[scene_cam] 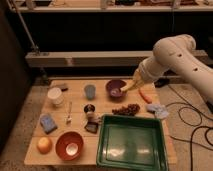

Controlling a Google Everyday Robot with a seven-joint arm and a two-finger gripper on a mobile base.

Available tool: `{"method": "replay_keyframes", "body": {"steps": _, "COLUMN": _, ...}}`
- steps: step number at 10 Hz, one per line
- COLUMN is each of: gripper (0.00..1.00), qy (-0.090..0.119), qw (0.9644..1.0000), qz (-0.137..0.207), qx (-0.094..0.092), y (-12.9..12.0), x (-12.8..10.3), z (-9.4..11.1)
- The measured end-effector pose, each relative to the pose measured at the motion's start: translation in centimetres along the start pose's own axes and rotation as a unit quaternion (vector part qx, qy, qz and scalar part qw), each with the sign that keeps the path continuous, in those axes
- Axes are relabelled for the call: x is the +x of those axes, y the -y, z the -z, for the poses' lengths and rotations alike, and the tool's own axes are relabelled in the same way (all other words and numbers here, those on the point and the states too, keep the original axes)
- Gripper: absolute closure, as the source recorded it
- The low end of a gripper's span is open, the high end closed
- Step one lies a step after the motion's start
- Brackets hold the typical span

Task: Place banana in purple bowl

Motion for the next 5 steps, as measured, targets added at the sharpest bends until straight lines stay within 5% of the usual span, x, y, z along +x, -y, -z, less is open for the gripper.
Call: {"method": "replay_keyframes", "body": {"steps": 5, "gripper": 1.0, "qy": 0.004, "qw": 1.0, "qz": -0.002, "qx": 0.004, "y": 0.08, "x": 0.02, "z": -0.47}}
